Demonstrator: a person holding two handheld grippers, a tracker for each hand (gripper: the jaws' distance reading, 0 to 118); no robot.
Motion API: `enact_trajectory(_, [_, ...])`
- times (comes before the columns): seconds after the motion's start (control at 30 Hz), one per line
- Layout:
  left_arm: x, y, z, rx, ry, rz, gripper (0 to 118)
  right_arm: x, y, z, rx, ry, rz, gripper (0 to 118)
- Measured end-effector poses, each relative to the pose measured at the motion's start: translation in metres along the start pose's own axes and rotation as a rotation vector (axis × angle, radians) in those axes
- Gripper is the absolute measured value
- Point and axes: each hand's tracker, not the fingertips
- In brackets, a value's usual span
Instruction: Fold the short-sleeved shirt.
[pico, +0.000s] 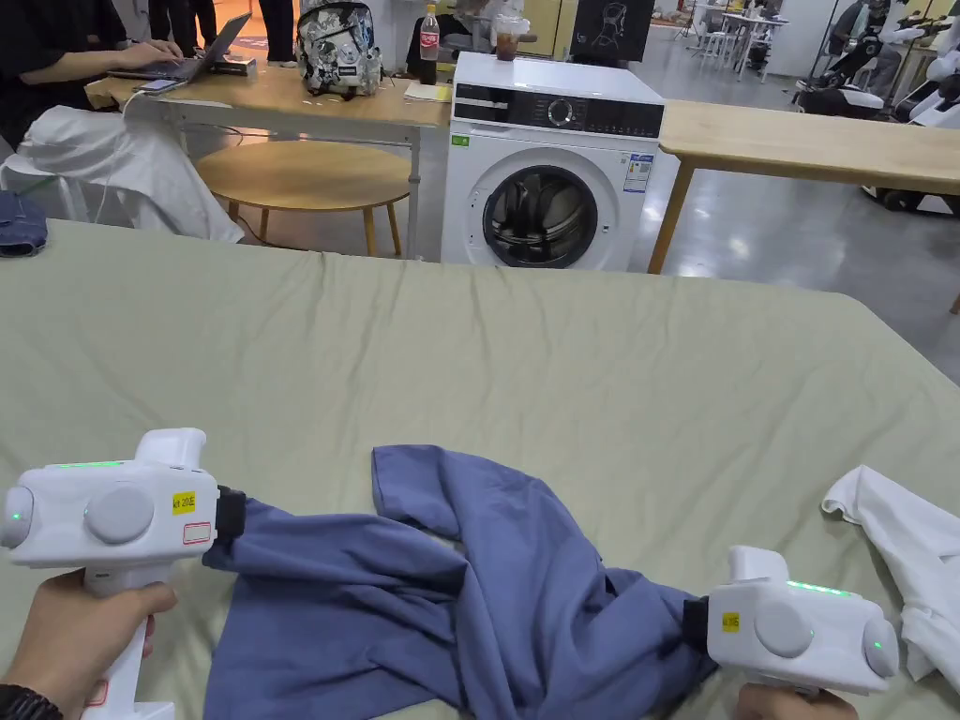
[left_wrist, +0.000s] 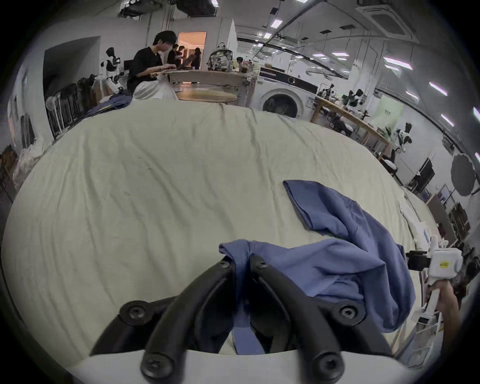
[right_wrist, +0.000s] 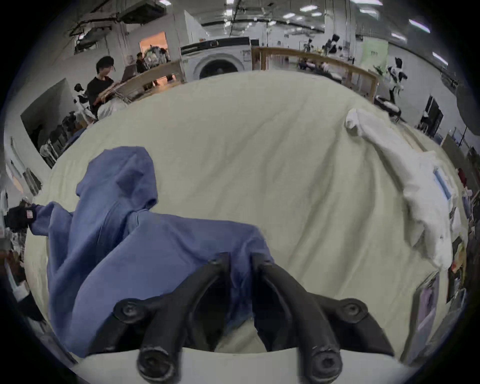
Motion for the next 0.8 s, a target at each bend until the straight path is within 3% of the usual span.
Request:
enact_trajectory(0.13, [0.002,-0.005,0.002,-0.011,0.006,-0.002,3,0.006,0.001,0.002,-0.006,0.032,-0.016,2])
enact_trajectory(0.23, [0.002,-0.003,0.009,0.004,0.001,-0.003,4,0.003,0.005,0.023,0.026,0.042,-0.004,1])
enact_trajectory(0.33, [0.006,0.007,0.021,0.031,0.026,-0.031,4,-0.007,0.016,0.054,0.165,-0.036,0.068,1])
enact_trajectory(0.5, [-0.003,0.037,0.050,0.113,0.025,-0.019,4,-0.024,0.048,0.103,0.328,-0.065,0.135,1])
enact_trajectory(0.8, [-0.033,0.095,0.112,0.254,0.087,0.004,3,-0.033,0.115,0.162,0.507,-0.121,0.165,1])
